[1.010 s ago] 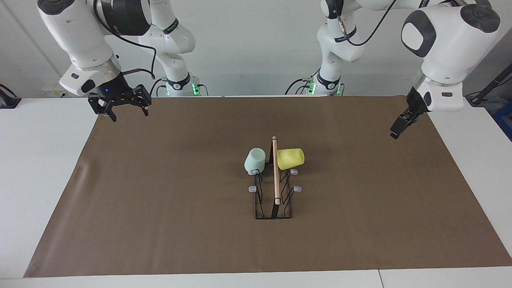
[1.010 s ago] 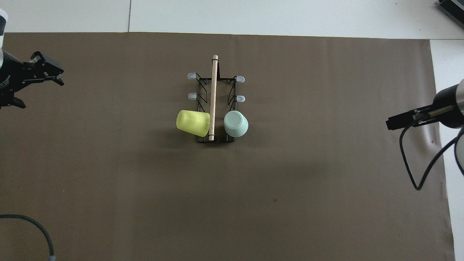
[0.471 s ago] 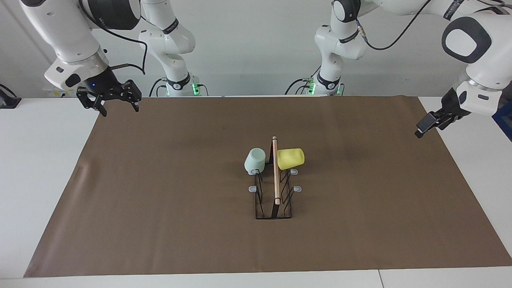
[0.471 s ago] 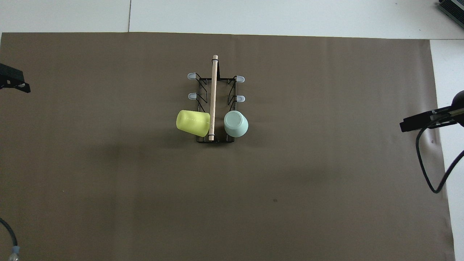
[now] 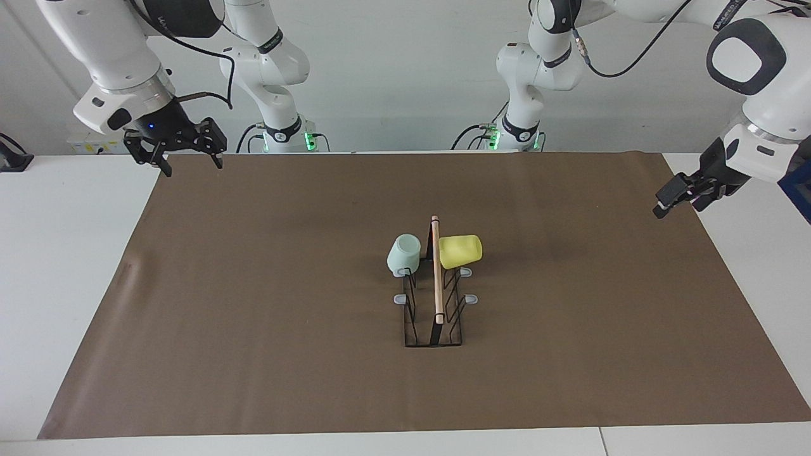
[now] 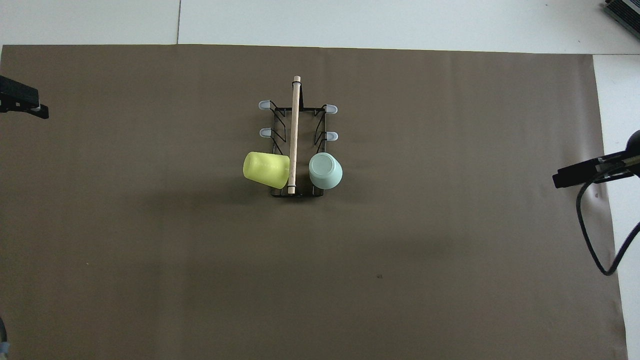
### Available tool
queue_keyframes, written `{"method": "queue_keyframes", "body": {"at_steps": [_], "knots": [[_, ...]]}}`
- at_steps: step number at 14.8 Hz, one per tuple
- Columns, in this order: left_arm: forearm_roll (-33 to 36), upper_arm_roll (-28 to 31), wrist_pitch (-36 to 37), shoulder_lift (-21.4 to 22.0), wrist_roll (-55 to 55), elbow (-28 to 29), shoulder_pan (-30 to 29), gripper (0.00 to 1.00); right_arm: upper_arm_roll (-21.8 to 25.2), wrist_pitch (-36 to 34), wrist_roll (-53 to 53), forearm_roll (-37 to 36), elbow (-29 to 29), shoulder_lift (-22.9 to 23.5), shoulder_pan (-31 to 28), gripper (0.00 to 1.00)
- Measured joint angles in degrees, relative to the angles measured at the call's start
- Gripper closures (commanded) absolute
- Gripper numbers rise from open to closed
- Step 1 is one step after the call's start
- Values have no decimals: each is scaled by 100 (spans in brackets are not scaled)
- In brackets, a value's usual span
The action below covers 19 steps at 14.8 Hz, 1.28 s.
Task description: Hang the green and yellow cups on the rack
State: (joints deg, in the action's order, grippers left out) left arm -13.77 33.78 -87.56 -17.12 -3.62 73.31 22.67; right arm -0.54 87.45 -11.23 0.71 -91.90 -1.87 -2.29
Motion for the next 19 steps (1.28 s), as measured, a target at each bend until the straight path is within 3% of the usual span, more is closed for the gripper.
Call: {"method": "queue_keyframes", "body": {"at_steps": [4, 7, 12, 19], "knots": [[934, -2512, 71, 370, 401, -22, -1521, 0, 81, 0, -1, 0, 4, -17, -5, 0], [1087, -3680, 194, 608, 617, 186, -2232, 0, 87, 0, -1, 0, 4, -32, -5, 0], [1316, -3923, 214, 1420, 619, 1298, -2297, 0, 84, 0, -1, 0, 4, -36, -4, 0], [1373, -3884, -39, 2188, 618, 2142, -2315, 0, 63, 131, -1, 0, 4, -37, 0, 0]]}}
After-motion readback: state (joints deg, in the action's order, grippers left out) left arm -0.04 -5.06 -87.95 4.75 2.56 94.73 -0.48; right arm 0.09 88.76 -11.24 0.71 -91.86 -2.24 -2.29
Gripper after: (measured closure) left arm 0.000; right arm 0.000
